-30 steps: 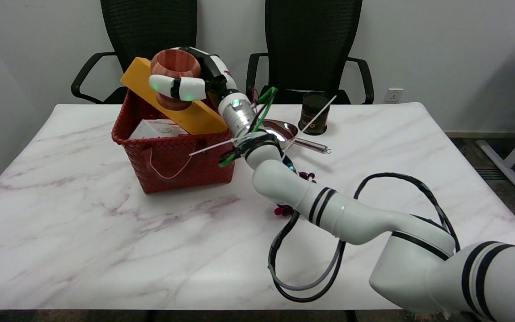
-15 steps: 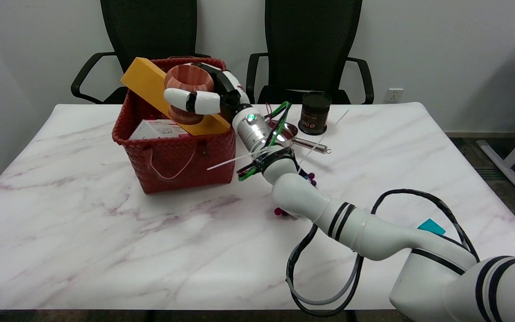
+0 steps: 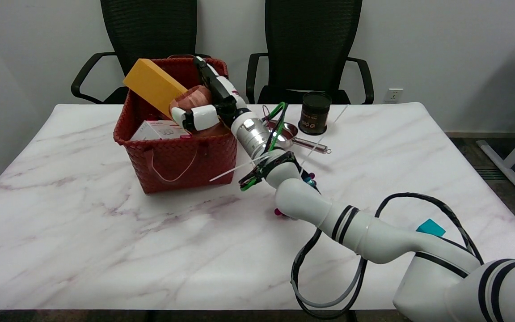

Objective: Place the wooden mortar into the brown storage basket.

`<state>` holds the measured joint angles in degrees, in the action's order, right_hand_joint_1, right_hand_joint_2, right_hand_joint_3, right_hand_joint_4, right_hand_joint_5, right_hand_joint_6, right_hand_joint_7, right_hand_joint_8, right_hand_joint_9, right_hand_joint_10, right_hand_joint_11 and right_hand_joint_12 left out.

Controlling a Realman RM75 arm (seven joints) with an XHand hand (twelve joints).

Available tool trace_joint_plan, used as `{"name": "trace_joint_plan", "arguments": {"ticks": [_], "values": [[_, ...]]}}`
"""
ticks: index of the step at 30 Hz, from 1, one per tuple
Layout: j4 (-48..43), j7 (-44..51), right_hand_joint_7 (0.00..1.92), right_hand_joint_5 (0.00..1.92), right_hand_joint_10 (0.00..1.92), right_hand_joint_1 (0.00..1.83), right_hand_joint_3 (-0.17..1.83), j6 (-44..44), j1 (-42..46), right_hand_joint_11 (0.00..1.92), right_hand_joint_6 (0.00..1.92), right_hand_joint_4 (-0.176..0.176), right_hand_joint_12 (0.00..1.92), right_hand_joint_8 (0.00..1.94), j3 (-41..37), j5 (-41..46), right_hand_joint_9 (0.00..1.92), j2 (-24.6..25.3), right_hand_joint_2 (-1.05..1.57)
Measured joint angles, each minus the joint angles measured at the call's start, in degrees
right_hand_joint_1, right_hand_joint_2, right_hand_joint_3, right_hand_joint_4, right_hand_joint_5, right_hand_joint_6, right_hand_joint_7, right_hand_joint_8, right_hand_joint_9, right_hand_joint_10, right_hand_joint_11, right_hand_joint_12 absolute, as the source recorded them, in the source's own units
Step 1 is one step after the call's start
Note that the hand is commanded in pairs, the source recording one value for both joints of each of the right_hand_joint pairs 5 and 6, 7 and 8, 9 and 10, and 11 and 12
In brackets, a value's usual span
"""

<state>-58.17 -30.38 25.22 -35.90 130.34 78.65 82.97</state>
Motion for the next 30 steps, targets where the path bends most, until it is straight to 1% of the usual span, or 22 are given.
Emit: {"name": "trace_joint_plan", "arguments": {"ticks": [7, 10, 12, 16, 17, 19, 21, 26, 30], "values": [[-1.21, 2.79, 0.00, 0.00, 0.00, 1.31, 1.43, -1.28, 0.40, 0.00, 0.00, 0.000, 0.00, 0.00, -1.40, -2.71, 0.00, -0.33, -0.06], [-2.09, 4.66, 0.00, 0.00, 0.00, 1.30, 1.35, -1.44, 0.77, 0.00, 0.00, 0.000, 0.00, 0.00, -2.18, -3.50, 0.00, -0.52, -0.08], [-2.78, 6.10, 0.00, 0.00, 0.00, 1.30, 1.33, -1.42, 1.10, 0.00, 0.00, 0.000, 0.00, 0.00, -2.72, -3.91, 0.00, -0.64, -0.07], [-4.01, 9.30, 0.00, 0.00, 0.00, 1.30, 1.24, -0.13, 1.81, 0.00, 0.00, 0.000, 0.00, 0.00, -3.58, -4.55, 0.00, -0.83, 0.01], [-4.22, 10.02, 0.03, 0.00, 0.01, 1.30, 1.22, 0.34, 1.97, 0.00, 0.00, 0.000, 0.00, 0.03, -3.70, -4.62, 0.01, -0.86, 0.04], [-4.90, 12.47, 0.14, 0.07, 0.14, 1.31, 1.22, 2.01, 2.48, 0.00, 0.07, 0.000, 0.00, 0.14, -4.08, -4.86, 0.14, -0.94, 0.15], [-5.56, 14.91, 0.19, 0.08, 0.19, 1.30, 1.24, 3.85, 3.00, 0.00, 0.08, 0.000, 0.00, 0.19, -4.35, -5.01, 0.19, -1.00, 0.22], [-7.64, 22.64, 0.20, 0.09, 0.20, 1.26, 1.32, 8.68, 4.70, 0.00, 0.09, 0.000, 0.00, 0.20, -4.98, -5.38, 0.20, -1.41, 0.28], [-9.87, 29.43, 0.20, 0.08, 0.21, 1.25, 1.32, 12.61, 6.54, 0.00, 0.08, 0.000, 0.00, 0.20, -5.62, -5.51, 0.21, -2.15, 0.28]]}}
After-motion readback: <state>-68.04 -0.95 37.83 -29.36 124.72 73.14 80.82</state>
